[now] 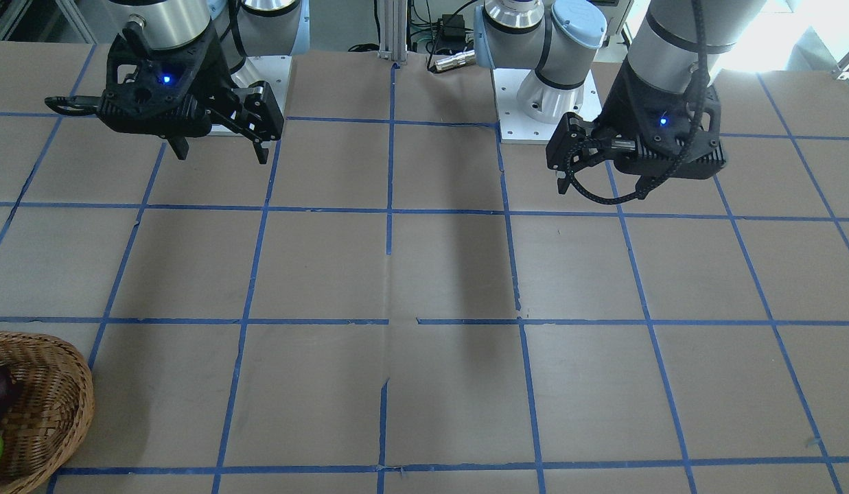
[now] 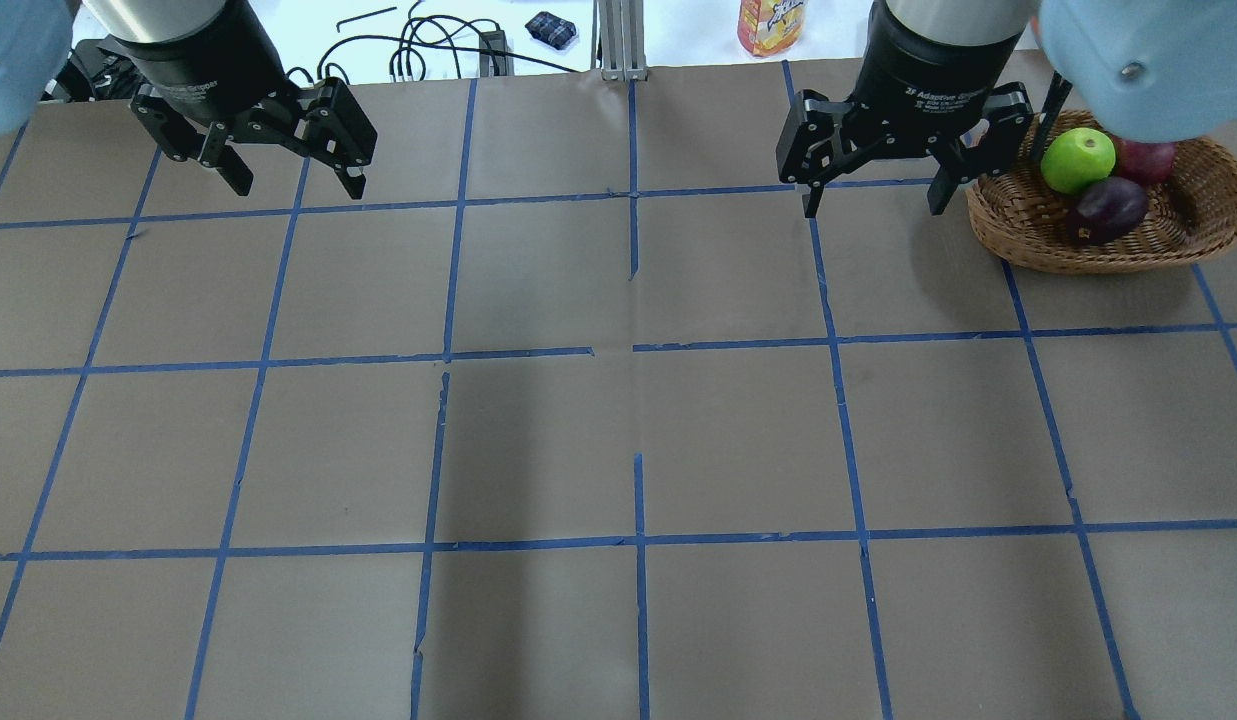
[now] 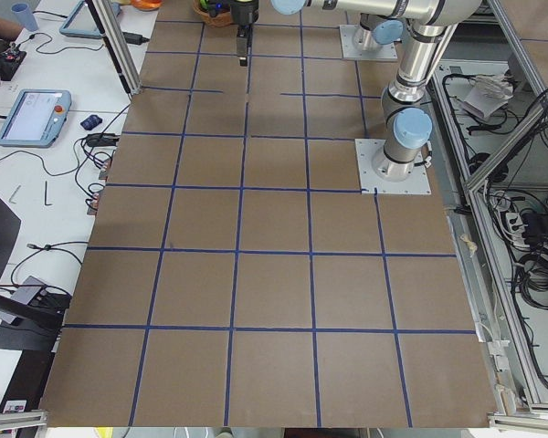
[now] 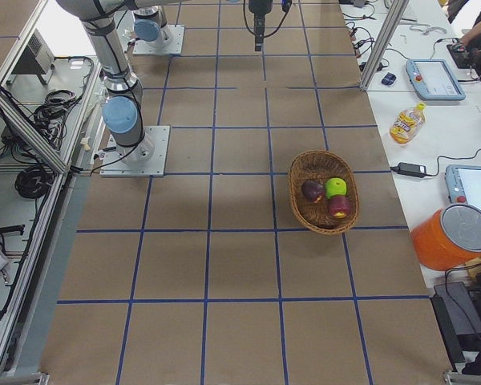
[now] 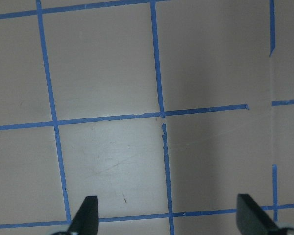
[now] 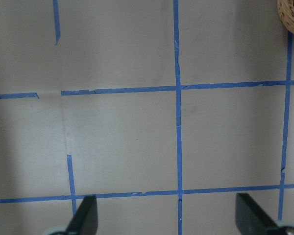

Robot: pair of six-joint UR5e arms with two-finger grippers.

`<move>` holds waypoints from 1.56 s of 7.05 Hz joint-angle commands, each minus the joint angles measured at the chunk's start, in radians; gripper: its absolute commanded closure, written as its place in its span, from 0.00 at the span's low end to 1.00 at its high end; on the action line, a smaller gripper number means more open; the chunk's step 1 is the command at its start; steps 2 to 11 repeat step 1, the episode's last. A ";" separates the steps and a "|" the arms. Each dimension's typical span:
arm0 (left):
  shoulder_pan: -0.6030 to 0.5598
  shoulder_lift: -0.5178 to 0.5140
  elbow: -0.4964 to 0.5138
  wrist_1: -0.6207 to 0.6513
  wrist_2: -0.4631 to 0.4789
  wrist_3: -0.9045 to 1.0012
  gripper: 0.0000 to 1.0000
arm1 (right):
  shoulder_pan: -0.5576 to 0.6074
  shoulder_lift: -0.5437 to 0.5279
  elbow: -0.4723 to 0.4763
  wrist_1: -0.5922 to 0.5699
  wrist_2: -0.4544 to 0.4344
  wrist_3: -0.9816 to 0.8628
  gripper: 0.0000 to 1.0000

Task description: Put all apples into basket

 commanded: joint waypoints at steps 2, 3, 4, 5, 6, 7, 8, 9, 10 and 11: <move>0.000 -0.001 0.003 0.000 -0.001 0.000 0.00 | -0.002 -0.001 -0.003 -0.006 -0.005 -0.003 0.00; 0.000 -0.001 0.003 0.000 -0.001 0.000 0.00 | -0.002 -0.001 -0.003 -0.006 -0.005 -0.003 0.00; 0.000 -0.001 0.003 0.000 -0.001 0.000 0.00 | -0.002 -0.001 -0.003 -0.006 -0.005 -0.003 0.00; 0.000 -0.001 0.003 0.000 -0.001 0.000 0.00 | -0.002 -0.001 -0.003 -0.006 -0.005 -0.003 0.00; 0.000 -0.001 0.003 0.000 -0.001 0.000 0.00 | -0.002 -0.001 -0.003 -0.006 -0.005 -0.003 0.00; 0.000 -0.001 0.003 0.000 -0.001 0.000 0.00 | -0.002 -0.001 -0.003 -0.006 -0.005 -0.003 0.00; 0.000 -0.001 0.003 0.000 -0.001 0.000 0.00 | -0.002 -0.001 -0.003 -0.006 -0.005 -0.003 0.00; 0.000 -0.001 0.003 0.000 -0.001 0.000 0.00 | -0.002 -0.001 -0.003 -0.006 -0.005 -0.003 0.00; 0.000 -0.001 0.003 0.000 -0.001 0.000 0.00 | -0.002 -0.001 -0.003 -0.006 -0.005 -0.003 0.00; 0.000 -0.001 0.003 0.000 -0.001 0.000 0.00 | -0.002 -0.001 -0.003 -0.006 -0.005 -0.003 0.00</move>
